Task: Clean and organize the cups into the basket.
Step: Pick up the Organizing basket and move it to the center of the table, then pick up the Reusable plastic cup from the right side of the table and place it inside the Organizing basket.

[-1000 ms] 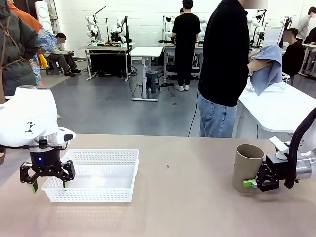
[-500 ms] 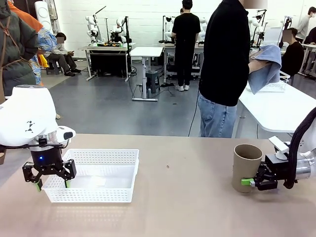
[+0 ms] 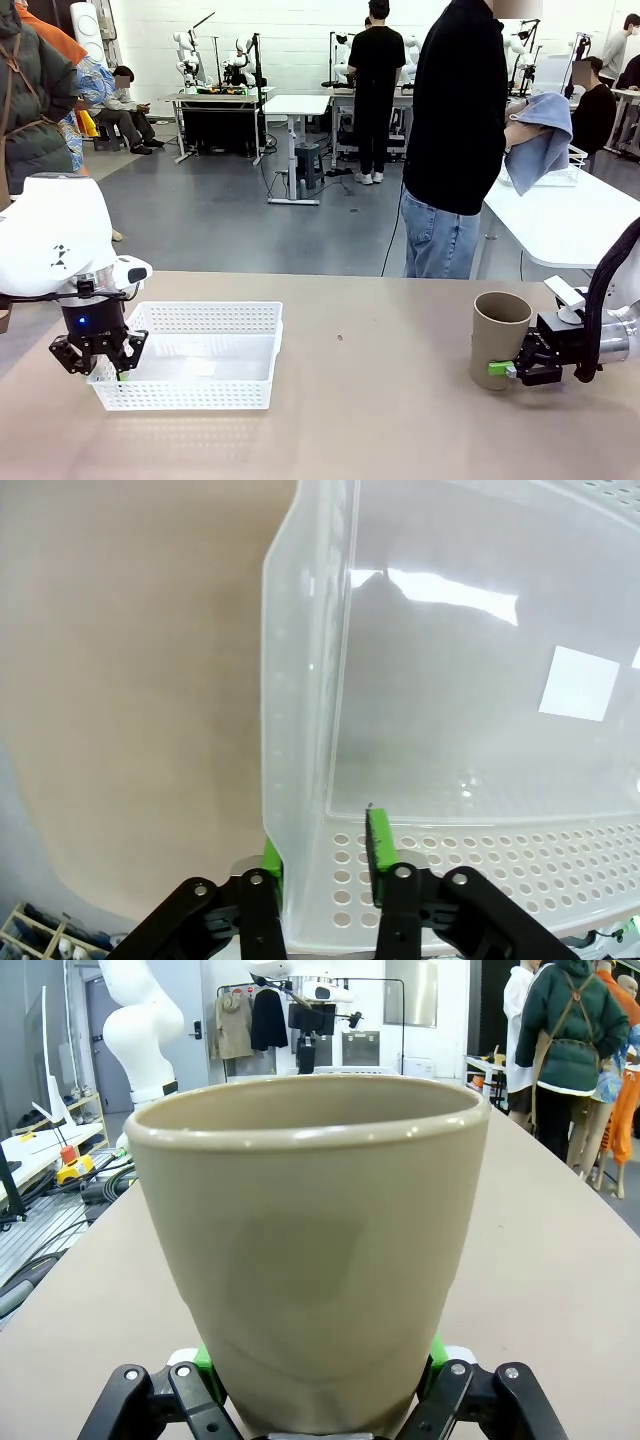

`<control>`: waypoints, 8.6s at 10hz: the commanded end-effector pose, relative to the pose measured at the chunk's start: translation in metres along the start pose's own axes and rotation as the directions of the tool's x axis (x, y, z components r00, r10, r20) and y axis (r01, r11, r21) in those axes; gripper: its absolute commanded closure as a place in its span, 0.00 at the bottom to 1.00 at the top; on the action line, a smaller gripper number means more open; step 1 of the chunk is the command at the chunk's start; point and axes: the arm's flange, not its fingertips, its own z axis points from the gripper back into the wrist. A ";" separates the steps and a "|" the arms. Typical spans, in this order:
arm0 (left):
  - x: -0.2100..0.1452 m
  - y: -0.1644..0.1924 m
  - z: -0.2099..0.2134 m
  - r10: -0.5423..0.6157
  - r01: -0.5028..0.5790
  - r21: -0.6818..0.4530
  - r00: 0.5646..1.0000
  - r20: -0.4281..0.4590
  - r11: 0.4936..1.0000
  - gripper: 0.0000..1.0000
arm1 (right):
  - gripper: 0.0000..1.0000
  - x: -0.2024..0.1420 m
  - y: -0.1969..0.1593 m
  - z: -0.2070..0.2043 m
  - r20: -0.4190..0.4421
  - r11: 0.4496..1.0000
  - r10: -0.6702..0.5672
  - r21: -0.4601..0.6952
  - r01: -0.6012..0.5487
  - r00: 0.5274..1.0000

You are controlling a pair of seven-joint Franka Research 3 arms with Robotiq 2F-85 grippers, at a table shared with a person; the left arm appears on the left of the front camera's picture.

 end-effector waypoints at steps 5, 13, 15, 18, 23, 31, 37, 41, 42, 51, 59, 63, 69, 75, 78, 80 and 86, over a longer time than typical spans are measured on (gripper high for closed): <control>-0.010 0.009 -0.011 -0.013 0.012 -0.019 1.000 -0.013 1.000 1.00 | 0.79 -0.005 -0.002 0.001 0.005 1.000 0.008 0.002 -0.008 1.000; 0.013 -0.063 0.018 -0.165 0.163 0.057 0.986 0.024 0.985 1.00 | 1.00 0.111 0.062 0.015 0.017 0.988 0.032 -0.151 -0.029 0.999; 0.019 -0.099 0.030 -0.206 0.204 0.102 0.978 0.018 0.974 1.00 | 1.00 0.159 0.077 0.024 0.044 0.976 0.008 -0.217 0.001 0.999; 0.017 -0.156 0.032 -0.207 0.208 0.146 0.978 -0.025 0.967 1.00 | 1.00 0.219 0.088 0.034 0.086 0.967 0.009 -0.253 0.013 0.996; 0.002 -0.224 0.024 -0.194 0.200 0.183 0.980 -0.050 0.963 1.00 | 1.00 0.238 0.089 0.043 0.080 0.970 0.010 -0.242 0.010 0.997; -0.007 -0.239 0.036 -0.210 0.212 0.141 0.977 -0.023 0.967 1.00 | 1.00 0.238 0.089 0.043 0.080 0.970 0.010 -0.242 0.010 0.997; -0.007 -0.239 0.036 -0.210 0.212 0.141 0.977 -0.023 0.967 1.00 | 0.19 0.307 0.083 -0.048 -0.331 0.978 -0.031 -0.203 -0.039 0.943; -0.007 -0.239 0.036 -0.210 0.212 0.141 0.977 -0.023 0.967 1.00 | 0.19 0.327 0.055 -0.158 -0.743 0.975 -0.123 -0.215 -0.060 0.658; -0.007 -0.239 0.036 -0.210 0.212 0.141 0.977 -0.023 0.967 1.00 | 0.19 0.327 0.051 -0.179 -0.797 0.976 -0.131 -0.209 -0.067 0.589; -0.007 -0.239 0.036 -0.210 0.212 0.141 0.977 -0.023 0.967 1.00 | 0.19 0.283 0.044 -0.255 -0.947 0.990 -0.125 -0.137 -0.020 0.296; -0.007 -0.239 0.036 -0.210 0.212 0.141 0.977 -0.023 0.967 1.00 | 0.19 0.265 0.035 -0.258 -0.906 0.993 -0.108 -0.117 0.003 0.408; -0.007 -0.239 0.036 -0.210 0.212 0.141 0.977 -0.023 0.967 1.00 | 0.19 0.239 0.024 -0.265 -0.859 0.995 -0.102 -0.098 0.034 0.501; -0.007 -0.239 0.036 -0.210 0.212 0.141 0.977 -0.023 0.967 1.00 | 0.19 0.198 0.004 -0.285 -0.848 0.994 -0.091 -0.048 0.095 0.522; -0.007 -0.239 0.036 -0.210 0.212 0.141 0.977 -0.023 0.967 1.00 | 0.19 0.163 -0.019 -0.297 -0.855 0.985 -0.110 -0.027 0.168 0.506; -0.007 -0.239 0.036 -0.210 0.212 0.141 0.977 -0.023 0.967 1.00 | 0.19 0.152 -0.027 -0.302 -0.859 0.978 -0.120 -0.017 0.207 0.498; -0.007 -0.239 0.036 -0.210 0.212 0.141 0.977 -0.023 0.967 1.00 | 0.00 0.153 -0.027 -0.302 -0.859 0.976 -0.121 -0.012 0.218 0.497; -0.007 -0.239 0.036 -0.210 0.212 0.141 0.977 -0.023 0.967 1.00 | 0.00 0.169 -0.023 -0.285 -0.846 0.976 -0.134 -0.023 0.216 0.517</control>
